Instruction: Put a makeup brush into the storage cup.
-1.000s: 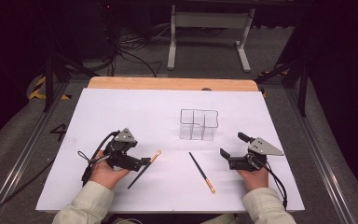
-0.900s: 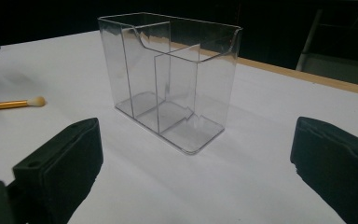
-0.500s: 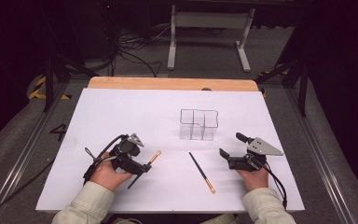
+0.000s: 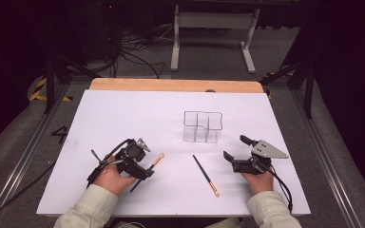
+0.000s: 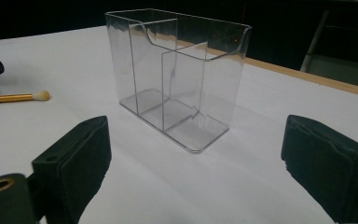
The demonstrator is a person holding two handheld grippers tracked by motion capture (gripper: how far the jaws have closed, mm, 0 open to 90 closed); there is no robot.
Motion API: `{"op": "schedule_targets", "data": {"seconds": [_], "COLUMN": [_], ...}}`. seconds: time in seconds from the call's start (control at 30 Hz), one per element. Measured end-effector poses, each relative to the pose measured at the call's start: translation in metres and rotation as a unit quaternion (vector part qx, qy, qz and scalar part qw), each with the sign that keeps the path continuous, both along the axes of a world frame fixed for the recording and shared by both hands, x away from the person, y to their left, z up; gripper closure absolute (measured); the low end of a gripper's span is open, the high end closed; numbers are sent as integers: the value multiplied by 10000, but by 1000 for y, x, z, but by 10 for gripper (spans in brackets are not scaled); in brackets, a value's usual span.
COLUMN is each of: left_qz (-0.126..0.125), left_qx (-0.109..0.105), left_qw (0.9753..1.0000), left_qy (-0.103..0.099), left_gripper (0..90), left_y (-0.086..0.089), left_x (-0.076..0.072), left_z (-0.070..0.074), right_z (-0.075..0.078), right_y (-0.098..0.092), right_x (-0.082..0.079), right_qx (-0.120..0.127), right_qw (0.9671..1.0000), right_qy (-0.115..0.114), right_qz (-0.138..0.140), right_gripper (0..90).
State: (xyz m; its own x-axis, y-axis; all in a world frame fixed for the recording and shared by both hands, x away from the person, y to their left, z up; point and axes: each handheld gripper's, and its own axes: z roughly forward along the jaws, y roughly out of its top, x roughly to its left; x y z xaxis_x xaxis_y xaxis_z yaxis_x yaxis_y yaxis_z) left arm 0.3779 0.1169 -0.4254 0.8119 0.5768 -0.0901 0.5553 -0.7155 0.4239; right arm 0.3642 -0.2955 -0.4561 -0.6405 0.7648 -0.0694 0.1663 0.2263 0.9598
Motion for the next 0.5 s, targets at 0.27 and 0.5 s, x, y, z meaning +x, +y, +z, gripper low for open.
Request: {"op": "schedule_targets", "data": {"seconds": [0.27, 0.5], "left_qz": [-73, -100], "left_qx": [114, 43], "left_qw": [9998, 9993], "left_qy": [177, 365], "left_gripper": [393, 475], "left_y": [-3, -4], "left_x": [0, 2], "left_z": [-3, -5], "right_z": [0, 0], "right_y": [1, 1], "right_x": [0, 0], "right_qx": [-17, -29], "right_qw": [10000, 10000], "right_qy": [-22, -17], "right_qz": [27, 44], "right_gripper": [97, 102]}}
